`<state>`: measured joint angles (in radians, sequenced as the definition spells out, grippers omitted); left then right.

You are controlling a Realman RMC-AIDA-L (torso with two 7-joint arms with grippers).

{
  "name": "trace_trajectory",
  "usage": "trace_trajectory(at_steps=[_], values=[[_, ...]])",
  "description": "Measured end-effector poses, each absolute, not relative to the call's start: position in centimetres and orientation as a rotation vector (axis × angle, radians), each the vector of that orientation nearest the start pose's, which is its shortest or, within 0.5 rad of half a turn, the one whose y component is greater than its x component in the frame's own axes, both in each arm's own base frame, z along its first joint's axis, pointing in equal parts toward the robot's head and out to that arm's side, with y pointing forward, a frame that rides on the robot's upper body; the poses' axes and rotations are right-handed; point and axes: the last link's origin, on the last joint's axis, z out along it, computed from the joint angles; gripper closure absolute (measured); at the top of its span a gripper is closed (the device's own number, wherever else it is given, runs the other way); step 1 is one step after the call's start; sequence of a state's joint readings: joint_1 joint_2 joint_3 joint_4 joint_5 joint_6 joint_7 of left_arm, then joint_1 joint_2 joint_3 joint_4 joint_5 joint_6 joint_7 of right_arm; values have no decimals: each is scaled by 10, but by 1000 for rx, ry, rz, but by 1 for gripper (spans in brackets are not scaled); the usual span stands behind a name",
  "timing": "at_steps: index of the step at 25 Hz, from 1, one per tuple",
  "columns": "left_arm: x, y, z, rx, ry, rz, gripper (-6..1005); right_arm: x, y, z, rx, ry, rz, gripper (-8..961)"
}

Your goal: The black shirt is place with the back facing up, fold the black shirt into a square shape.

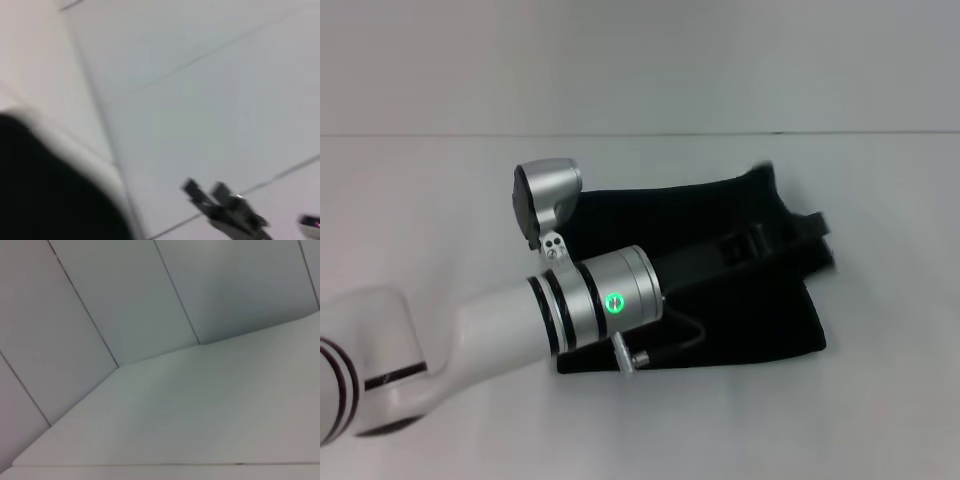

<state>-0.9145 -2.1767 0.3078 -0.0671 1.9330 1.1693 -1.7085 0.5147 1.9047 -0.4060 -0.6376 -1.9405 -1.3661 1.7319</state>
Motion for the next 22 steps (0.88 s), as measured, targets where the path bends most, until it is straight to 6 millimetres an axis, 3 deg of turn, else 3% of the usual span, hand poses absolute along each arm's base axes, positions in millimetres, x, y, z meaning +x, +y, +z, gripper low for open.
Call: trace_trajectory(at_steps=[1, 4, 8, 10, 11, 15, 21, 22], values=[[-141, 345, -135, -2390, -1683, -1311, 898, 323, 373, 120, -2108, 1080, 787, 55], [-137, 341, -130, -2425, -1642, -1373, 821, 320, 377, 118, -2113, 1108, 773, 55], [-138, 336, -105, -2473, -1519, -1555, 692, 315, 388, 114, -2121, 1207, 710, 55], [-141, 336, -96, -2471, -1481, -1595, 529, 310, 394, 112, -2129, 1255, 682, 54], [-152, 338, -76, -2450, -1392, -1648, 448, 307, 398, 111, -2134, 1279, 670, 54], [-186, 348, -46, -2365, -1288, -1569, 354, 289, 411, 96, -2185, 1394, 564, 55], [-234, 360, -3, -2223, -1197, -1395, 213, 270, 422, 45, -2258, 1447, 420, 55], [-241, 362, 5, -2212, -1180, -1364, 202, 270, 422, 45, -2258, 1447, 420, 56]])
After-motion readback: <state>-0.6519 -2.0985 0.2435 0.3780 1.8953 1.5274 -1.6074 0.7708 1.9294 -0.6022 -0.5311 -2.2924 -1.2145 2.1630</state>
